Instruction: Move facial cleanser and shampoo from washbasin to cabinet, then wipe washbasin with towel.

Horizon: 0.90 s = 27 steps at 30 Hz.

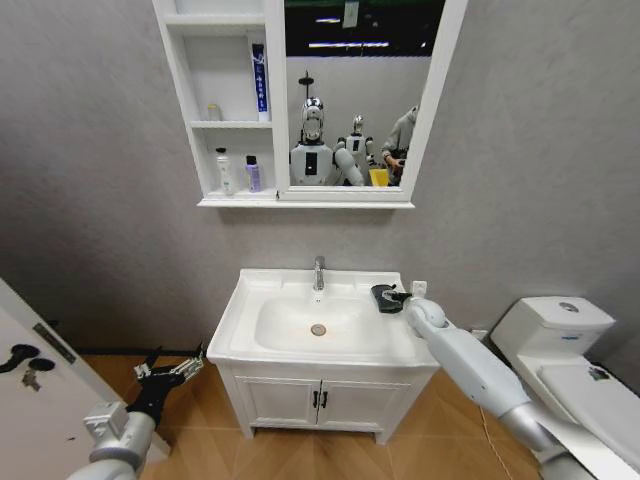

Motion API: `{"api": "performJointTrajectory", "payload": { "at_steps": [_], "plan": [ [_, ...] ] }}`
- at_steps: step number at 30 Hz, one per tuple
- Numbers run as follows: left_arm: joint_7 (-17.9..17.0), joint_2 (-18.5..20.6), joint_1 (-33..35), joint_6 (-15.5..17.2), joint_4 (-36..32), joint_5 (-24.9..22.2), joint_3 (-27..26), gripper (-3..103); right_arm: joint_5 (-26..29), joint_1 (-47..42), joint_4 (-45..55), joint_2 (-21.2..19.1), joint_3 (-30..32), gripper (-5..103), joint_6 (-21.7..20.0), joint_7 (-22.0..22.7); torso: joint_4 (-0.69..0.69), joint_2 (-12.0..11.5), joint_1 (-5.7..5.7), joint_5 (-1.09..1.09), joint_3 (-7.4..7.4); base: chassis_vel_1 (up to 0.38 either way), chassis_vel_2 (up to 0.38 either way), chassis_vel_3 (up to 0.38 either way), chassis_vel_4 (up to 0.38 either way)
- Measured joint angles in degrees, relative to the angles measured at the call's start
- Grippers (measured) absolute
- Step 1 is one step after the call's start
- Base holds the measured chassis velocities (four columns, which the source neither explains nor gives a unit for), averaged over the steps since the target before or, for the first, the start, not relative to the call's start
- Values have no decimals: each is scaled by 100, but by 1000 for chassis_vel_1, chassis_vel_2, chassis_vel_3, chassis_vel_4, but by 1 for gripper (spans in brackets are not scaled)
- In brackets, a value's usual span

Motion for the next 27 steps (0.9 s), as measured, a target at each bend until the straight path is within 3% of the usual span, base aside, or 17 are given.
{"api": "performJointTrajectory", "payload": {
  "at_steps": [2, 10, 16, 23, 27],
  "plan": [
    [-2, 0, 0, 0, 0, 0, 0, 100, 5, 203, -554, 196, -119, 100, 7, -82, 0, 0, 0, 1, 0, 0, 0, 0, 0],
    [-3, 0, 0, 0, 0, 0, 0, 100, -153, 340, -1167, 521, -234, 103, 204, -315, 1, 0, -1, 1, 0, 0, 0, 0, 0],
    [-3, 0, 0, 1, 0, 0, 0, 100, -292, 366, -1404, 707, -297, 94, 352, -374, 1, 0, -1, 1, 0, 0, 0, 0, 0],
    [-3, 0, 0, 0, 0, 0, 0, 100, -290, 406, -1263, 664, -267, 88, 295, -289, 1, 0, -1, 1, 0, 0, 0, 0, 0],
    [-3, 0, -1, 1, 0, 0, 0, 100, -267, 407, -1019, 536, -266, 94, 238, -237, 0, 0, -1, 0, -1, 0, 0, 0, 0]
  ]
}}
